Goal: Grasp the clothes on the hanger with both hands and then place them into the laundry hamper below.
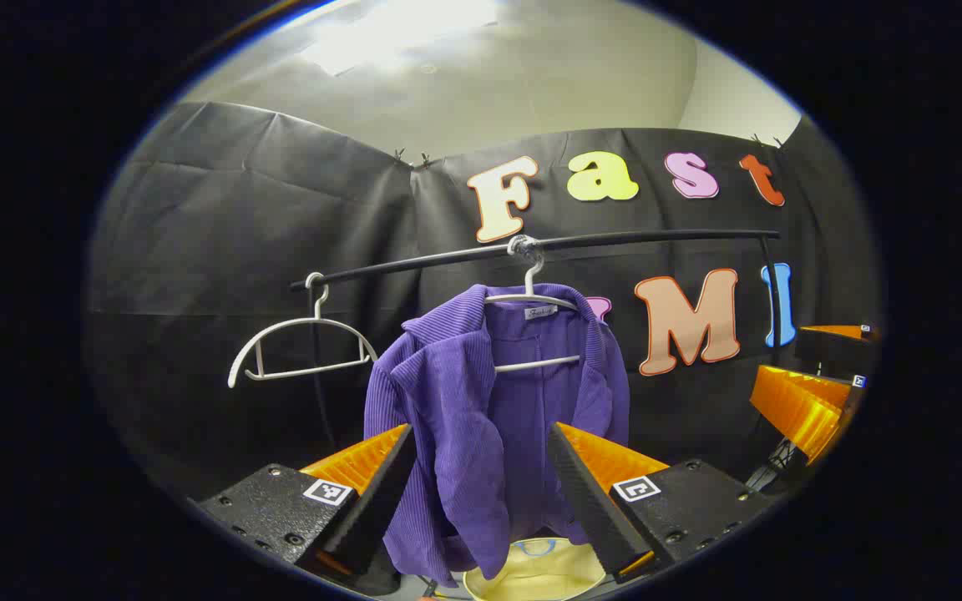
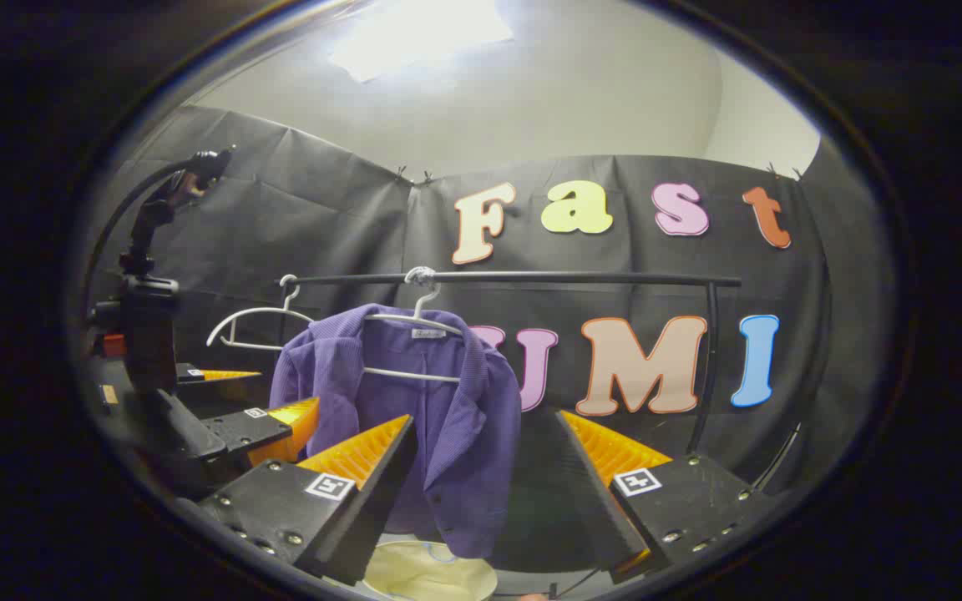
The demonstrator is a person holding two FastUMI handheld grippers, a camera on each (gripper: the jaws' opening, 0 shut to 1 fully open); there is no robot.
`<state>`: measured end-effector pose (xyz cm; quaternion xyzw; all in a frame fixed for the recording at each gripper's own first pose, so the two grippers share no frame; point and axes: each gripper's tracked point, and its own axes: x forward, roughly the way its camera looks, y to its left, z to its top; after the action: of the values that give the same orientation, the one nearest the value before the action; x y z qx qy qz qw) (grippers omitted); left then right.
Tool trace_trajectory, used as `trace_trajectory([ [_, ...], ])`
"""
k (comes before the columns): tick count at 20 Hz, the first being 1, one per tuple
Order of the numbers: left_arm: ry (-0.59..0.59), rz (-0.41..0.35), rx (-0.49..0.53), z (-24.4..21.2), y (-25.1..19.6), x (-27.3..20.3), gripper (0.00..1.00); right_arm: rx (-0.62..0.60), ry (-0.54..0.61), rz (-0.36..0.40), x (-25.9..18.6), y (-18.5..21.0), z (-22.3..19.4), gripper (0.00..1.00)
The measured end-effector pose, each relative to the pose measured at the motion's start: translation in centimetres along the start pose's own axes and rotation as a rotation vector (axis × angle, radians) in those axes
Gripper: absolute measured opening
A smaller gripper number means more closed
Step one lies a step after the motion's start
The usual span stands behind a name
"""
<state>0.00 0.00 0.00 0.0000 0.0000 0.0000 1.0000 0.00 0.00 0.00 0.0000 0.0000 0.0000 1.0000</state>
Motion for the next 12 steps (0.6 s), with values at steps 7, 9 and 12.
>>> trace_trajectory([
  [7, 0.017, -0.009, -0.003, -0.52, -0.38, 0.4, 0.98, -0.017, 0.011, -0.006, -0.23, -0.29, -0.45, 0.95],
  [9, 0.023, -0.013, -0.006, -0.67, -0.5, 0.48, 0.98, -0.014, 0.016, -0.013, -0.28, -0.47, -0.58, 0.95],
  [12, 0.027, -0.013, -0.003, -0.99, -0.39, 0.61, 0.97, -0.015, 0.019, -0.022, -0.35, -0.78, -0.66, 0.95],
])
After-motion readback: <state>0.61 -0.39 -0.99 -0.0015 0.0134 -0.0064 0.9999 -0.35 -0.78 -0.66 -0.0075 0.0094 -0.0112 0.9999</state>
